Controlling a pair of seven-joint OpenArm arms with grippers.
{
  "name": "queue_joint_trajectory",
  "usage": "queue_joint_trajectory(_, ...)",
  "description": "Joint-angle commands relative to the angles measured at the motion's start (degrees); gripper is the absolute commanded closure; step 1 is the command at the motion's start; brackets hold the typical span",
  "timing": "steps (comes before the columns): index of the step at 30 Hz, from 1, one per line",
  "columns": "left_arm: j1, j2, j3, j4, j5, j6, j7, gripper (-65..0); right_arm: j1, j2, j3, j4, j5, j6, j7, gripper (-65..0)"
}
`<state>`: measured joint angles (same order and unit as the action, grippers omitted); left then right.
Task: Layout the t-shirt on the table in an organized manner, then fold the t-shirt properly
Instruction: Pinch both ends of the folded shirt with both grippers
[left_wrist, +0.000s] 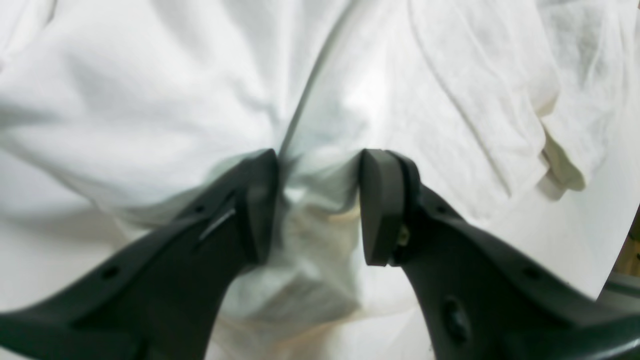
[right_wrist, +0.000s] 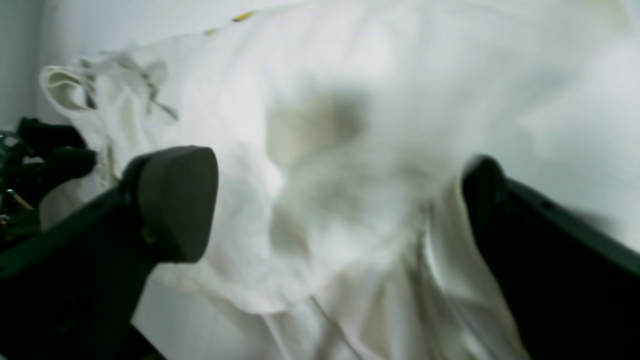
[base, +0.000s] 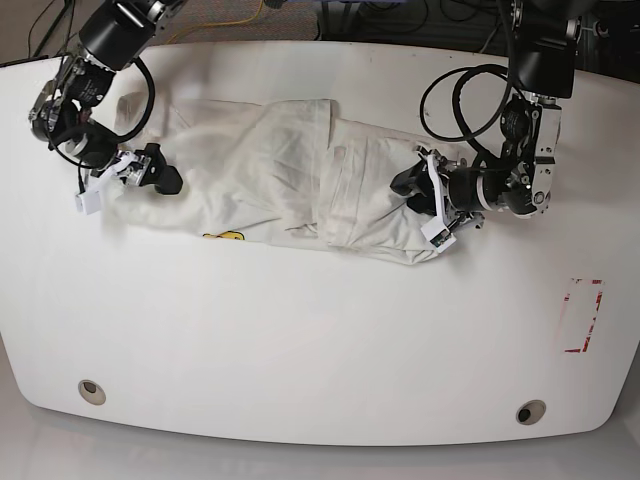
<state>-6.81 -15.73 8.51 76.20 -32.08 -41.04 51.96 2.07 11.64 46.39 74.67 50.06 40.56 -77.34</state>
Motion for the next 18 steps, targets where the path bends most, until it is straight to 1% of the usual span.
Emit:
queue_joint_trajectory(1,-0.1,-0.7,-0.1,-0.2,3.5,1.0,3.6,-25.7,-0.1,0.6,0.0,0.0,-2.3,-0.6,-1.6,-64.8)
queue_joint_trajectory(2,-0.1,-0.7,-0.1,-0.2,3.5,1.0,3.6,-25.7,-0.1,0.6,0.0,0.0,-2.3,-0.6,-1.5,-64.7)
queue_joint_trajectory(4,-0.1,-0.7,-0.1,-0.2,3.5,1.0,3.6,-25.7,-0.1,0.6,-0.1,0.2,-2.2,-0.6,-1.5,-62.3)
queue_joint_trajectory(7,-0.1,-0.6,-0.1,-0.2,3.6,1.0,3.5,-25.7,0.0,0.6,-0.1,0.3,-2.1,-0.6,-1.5,-48.7)
queue_joint_trajectory(8,-0.1,-0.6,-0.1,-0.2,3.7,1.0,3.5,-25.7,0.1,0.6,-0.1,0.3,-2.1,-0.6,-1.4,-41.7)
queue_joint_trajectory(9,-0.2,-0.6,-0.1,-0.3,3.8,1.0,3.5,-25.7,0.1,0.6,-0.1,0.4,-2.1,-0.6,-1.4,-36.1)
queue_joint_trajectory(10,-0.2,-0.6,-0.1,-0.3,3.8,1.0,3.5,-25.7,0.1,0.7,-0.2,0.7,-2.3,-0.6,-1.4,-26.8)
queue_joint_trajectory(11,-0.3,-0.6,-0.1,-0.3,3.8,1.0,3.6,-25.7,0.2,0.7,-0.3,1.1,-2.4,-0.6,-1.4,-20.3)
queue_joint_trajectory(13,-0.4,-0.6,0.1,-0.3,3.8,1.0,3.6,-25.7,0.2,0.7,-0.5,2.9,-2.3,-0.6,-1.4,-2.1)
queue_joint_trajectory(14,-0.4,-0.6,0.1,-0.3,3.8,1.0,3.6,-25.7,0.2,0.7,-0.5,3.5,-2.1,-0.6,-1.4,0.0)
queue_joint_trajectory(16,-0.4,-0.4,0.1,-0.2,3.7,1.0,3.6,-25.7,0.1,0.4,-0.5,5.2,-1.9,-0.6,-1.7,0.0)
queue_joint_trajectory(18,-0.4,0.7,0.1,-0.2,3.7,1.0,3.6,-25.7,0.0,0.3,-0.1,7.5,-1.8,-0.6,-2.4,-4.4)
